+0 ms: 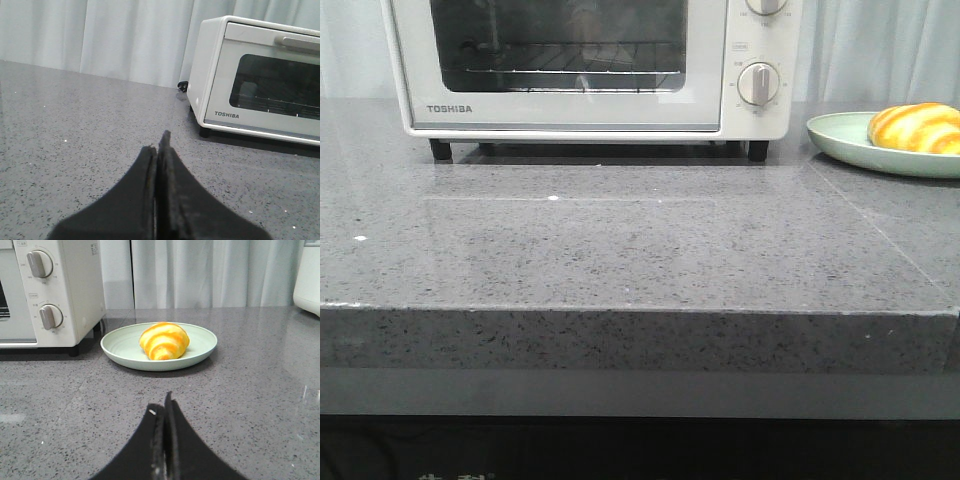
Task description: Put bread in oven
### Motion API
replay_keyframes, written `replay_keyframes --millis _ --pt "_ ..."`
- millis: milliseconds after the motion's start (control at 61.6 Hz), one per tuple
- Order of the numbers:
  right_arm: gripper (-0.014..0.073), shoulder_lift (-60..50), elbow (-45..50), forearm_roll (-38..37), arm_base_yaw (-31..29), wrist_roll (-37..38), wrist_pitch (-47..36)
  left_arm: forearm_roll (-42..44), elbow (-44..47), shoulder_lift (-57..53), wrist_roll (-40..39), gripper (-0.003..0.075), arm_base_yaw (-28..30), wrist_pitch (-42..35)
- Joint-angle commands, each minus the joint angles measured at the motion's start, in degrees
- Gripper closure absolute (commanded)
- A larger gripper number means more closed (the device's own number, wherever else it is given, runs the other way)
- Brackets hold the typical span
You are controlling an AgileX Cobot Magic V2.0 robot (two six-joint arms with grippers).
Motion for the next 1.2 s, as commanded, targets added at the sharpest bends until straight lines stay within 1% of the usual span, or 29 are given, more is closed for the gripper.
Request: replay_keyframes --millis 0,730,892,1054,1184 --pt "0.0711 -1.2 0.2 0.1 -0.2 -0.5 -4.8 -0.5 1.4 -1.2 -0.1 0.0739 -0.4 -4.5" --pt "0.0711 -1.2 0.2 0.1 -0.2 -0.5 -4.8 -0.5 1.4 -1.2 -0.1 0.0739 -0.4 -4.5" --pt "0.0711 -1.2 0.2 0.1 -0.2 -0.5 -4.8 -0.8 1.4 -1.2 -0.2 0.0739 -0.4 -7.6" --pt "0.0711 -1.2 0.2 0.1 -0.2 -0.5 -5.1 -0.8 1.4 -1.2 -0.2 0.0739 -0.4 -12.9" --pt "0.0711 -1.2 0.1 0.1 -0.2 -0.5 -5.0 -1.2 0.1 -1.2 -0.2 0.0739 -0.4 -13.1"
